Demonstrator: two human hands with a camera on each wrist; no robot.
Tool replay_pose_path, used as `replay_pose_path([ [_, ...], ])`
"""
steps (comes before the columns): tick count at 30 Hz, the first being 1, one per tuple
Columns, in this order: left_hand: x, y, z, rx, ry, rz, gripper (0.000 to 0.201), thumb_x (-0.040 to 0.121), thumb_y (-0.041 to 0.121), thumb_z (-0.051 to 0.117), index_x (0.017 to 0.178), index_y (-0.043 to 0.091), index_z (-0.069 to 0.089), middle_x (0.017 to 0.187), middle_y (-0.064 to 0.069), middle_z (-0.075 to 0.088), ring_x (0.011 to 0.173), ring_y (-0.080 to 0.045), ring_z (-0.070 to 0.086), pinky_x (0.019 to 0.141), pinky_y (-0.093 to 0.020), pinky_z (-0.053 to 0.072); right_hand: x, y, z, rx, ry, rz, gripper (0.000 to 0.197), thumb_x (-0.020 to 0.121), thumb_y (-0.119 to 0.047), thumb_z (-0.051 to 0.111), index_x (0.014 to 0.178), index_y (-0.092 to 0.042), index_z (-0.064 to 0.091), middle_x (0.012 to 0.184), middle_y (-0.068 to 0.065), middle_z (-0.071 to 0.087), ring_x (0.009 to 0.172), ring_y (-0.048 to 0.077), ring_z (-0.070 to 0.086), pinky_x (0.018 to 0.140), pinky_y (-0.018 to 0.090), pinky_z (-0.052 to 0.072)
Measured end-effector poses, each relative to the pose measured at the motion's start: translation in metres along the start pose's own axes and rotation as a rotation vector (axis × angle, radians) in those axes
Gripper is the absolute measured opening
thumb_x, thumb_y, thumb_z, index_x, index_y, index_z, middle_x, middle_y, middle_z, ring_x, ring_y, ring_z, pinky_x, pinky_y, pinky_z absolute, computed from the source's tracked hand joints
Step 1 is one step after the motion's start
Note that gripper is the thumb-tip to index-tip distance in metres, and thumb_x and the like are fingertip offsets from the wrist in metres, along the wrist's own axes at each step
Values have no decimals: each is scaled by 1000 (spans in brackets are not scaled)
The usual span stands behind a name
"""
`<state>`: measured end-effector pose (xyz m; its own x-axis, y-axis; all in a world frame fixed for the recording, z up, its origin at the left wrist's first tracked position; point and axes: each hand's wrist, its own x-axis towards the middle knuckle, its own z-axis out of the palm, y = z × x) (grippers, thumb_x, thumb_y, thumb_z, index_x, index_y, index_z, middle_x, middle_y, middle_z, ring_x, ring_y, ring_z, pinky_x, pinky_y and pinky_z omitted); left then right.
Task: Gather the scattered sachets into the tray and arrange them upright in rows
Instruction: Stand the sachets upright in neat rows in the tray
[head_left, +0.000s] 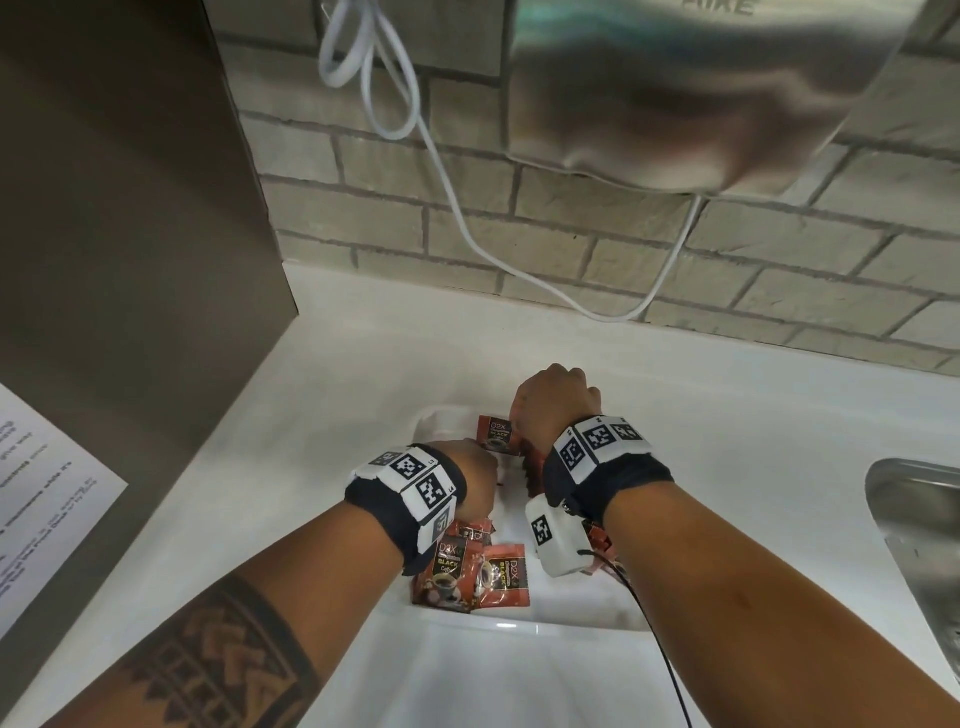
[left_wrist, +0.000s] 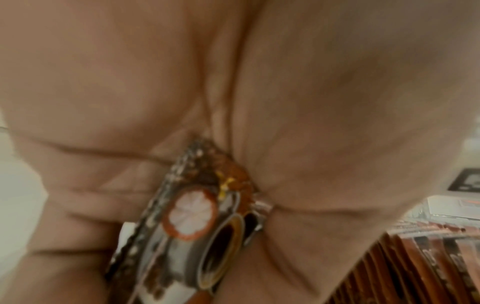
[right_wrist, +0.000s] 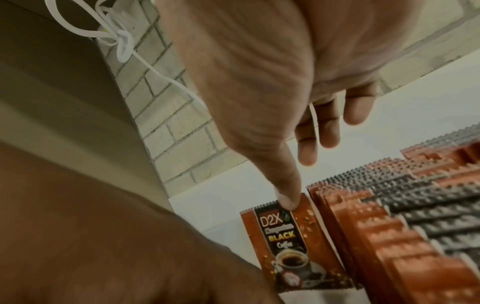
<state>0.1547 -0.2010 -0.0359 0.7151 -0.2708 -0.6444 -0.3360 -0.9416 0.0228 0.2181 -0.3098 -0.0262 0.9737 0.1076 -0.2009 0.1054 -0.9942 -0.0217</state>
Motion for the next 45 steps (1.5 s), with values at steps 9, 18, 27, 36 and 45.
replay_pose_path([
  [9, -2, -3, -3, -84, 10, 5, 39, 100, 11, 48, 138, 9, 49, 125, -11, 60, 108, -25, 61, 75, -29, 46, -4, 1, -6, 96, 18, -39, 24, 89, -20, 57, 109, -23, 70, 113, 1, 55, 112, 23, 49, 94, 37, 44],
  [18, -19, -34, -9, -536, 255, 19, 20, 96, 5, 52, 113, 8, 62, 104, -9, 65, 88, -22, 61, 75, -30, 50, -25, 25, -31, 467, 63, -231, 13, 89, -27, 70, 102, -29, 71, 105, -7, 60, 100, 12, 58, 86, 23, 45],
  [27, -36, -34, -3, -1438, 433, 233, 22, 85, 8, 80, 103, 14, 69, 95, -6, 74, 88, -16, 73, 75, -32, 62, -38, 24, -25, 894, -15, -324, 7, 82, -23, 81, 83, -27, 75, 75, -8, 70, 67, 0, 61, 70, 20, 48],
  [36, -28, -35, 5, -1384, 302, -50, 22, 93, 21, 73, 109, 6, 70, 93, -14, 68, 74, -21, 66, 75, -39, 64, -37, 35, -50, 846, 150, -274, 8, 82, -19, 80, 79, -24, 75, 75, -3, 72, 66, 3, 59, 66, 10, 44],
  [45, -5, -22, 6, -1259, 6, -145, 32, 95, 24, 67, 115, 0, 67, 82, -5, 62, 59, -13, 53, 47, -22, 46, -25, 22, -22, 331, 65, -161, 19, 85, -24, 68, 70, -34, 75, 99, -4, 57, 101, 20, 55, 89, 40, 52],
])
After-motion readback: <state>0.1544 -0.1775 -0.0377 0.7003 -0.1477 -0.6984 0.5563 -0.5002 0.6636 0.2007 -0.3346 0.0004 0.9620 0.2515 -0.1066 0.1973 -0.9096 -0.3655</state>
